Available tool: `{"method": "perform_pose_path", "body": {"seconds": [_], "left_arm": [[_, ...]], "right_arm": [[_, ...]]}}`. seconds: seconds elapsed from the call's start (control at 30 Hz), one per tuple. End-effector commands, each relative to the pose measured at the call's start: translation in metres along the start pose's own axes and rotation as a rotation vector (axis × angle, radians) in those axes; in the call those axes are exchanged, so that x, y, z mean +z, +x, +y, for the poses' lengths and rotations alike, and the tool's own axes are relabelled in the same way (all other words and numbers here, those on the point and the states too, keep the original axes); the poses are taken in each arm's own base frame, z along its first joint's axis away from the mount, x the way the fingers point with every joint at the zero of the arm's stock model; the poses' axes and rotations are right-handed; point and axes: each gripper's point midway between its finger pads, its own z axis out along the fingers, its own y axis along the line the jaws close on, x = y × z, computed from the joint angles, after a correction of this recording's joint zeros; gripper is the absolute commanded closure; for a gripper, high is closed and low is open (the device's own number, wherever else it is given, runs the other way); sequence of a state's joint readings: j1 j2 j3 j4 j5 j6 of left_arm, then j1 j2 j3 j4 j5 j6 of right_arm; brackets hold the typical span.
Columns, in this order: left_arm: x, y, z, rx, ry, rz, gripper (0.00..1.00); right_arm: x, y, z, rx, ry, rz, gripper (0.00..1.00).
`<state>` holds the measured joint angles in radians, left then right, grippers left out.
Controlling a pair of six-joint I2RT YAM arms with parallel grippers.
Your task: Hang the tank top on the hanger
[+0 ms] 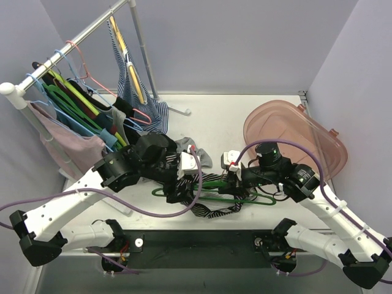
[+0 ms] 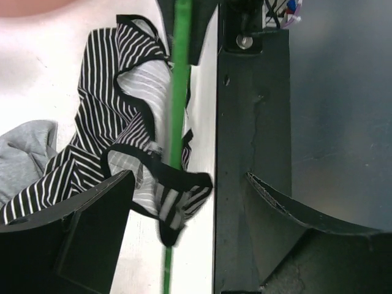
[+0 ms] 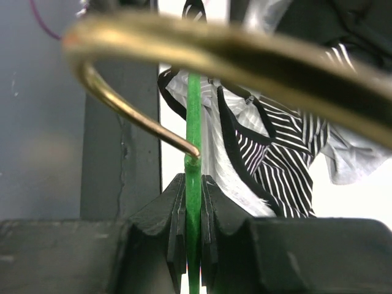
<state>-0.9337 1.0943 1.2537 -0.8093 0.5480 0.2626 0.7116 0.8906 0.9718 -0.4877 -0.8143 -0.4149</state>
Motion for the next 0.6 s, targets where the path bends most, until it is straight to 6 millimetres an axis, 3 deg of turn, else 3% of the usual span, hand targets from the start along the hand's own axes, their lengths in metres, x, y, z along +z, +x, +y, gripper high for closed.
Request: {"method": "perform_pose_path", "body": {"seconds": [0.0, 0.2, 0.33, 0.37, 0.43, 0.57], "left_arm": [[0.012, -0.001, 0.006, 0.052, 0.018, 0.006, 0.20], [0.026, 0.014, 0.010, 0.022, 0.019, 0.046, 0.39], [0.033, 0.022, 0.003, -0.031, 0.050, 0.035, 0.70], [0.034, 0.024, 0.002, -0.035, 0.050, 0.017, 0.90], [0.035, 0.026, 0.004, -0.084, 0.021, -0.001, 1.00], [0.032, 0.030, 0.015, -0.187, -0.065, -0.066, 1.00]], "right_arm": [[-0.001, -0.021, 0.012, -0.104, -0.054, -0.043, 1.00], [-0.001, -0.024, 0.014, -0.119, -0.054, -0.047, 1.00], [-0.001, -0.027, 0.012, -0.114, -0.045, -0.058, 1.00], [-0.001, -0.026, 0.011, -0.108, -0.039, -0.058, 1.00], [-0.001, -0.028, 0.003, -0.071, 0.013, -0.069, 1.00], [-0.017, -0.031, -0.036, 0.136, 0.264, -0.089, 0.53]]}}
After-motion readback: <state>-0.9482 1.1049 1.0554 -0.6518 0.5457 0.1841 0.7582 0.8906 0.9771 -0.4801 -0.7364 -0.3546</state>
